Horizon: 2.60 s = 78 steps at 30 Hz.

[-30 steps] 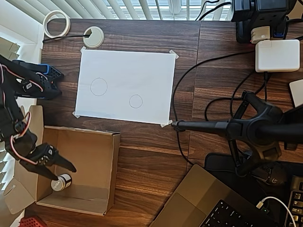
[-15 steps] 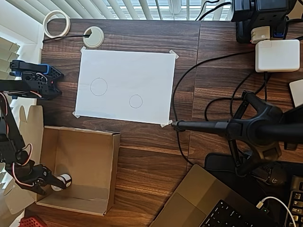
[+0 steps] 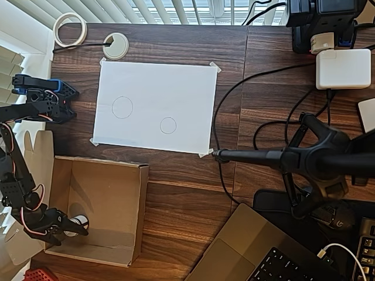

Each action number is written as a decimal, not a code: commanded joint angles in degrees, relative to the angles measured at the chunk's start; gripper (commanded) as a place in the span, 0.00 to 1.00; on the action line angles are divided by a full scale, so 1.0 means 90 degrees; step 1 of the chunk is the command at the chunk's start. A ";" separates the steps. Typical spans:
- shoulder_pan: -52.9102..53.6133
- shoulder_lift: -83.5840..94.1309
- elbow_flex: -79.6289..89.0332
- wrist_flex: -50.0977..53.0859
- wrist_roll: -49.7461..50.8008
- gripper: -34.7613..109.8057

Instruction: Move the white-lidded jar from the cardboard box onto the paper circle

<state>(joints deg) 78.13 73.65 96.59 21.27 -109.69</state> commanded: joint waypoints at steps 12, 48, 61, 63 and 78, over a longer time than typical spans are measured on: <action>0.0029 -0.0205 -0.0225 -0.0117 -0.0322 0.56; 0.0010 -0.0176 0.0205 -0.0107 -0.0801 0.48; -0.0020 -0.0137 0.0156 -0.0107 -0.0703 0.32; -0.0039 -0.0088 0.0117 -0.0107 -0.0645 0.31; -0.0566 0.1309 -0.0537 0.0449 0.0059 0.24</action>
<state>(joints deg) 73.56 73.30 98.79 22.76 -109.60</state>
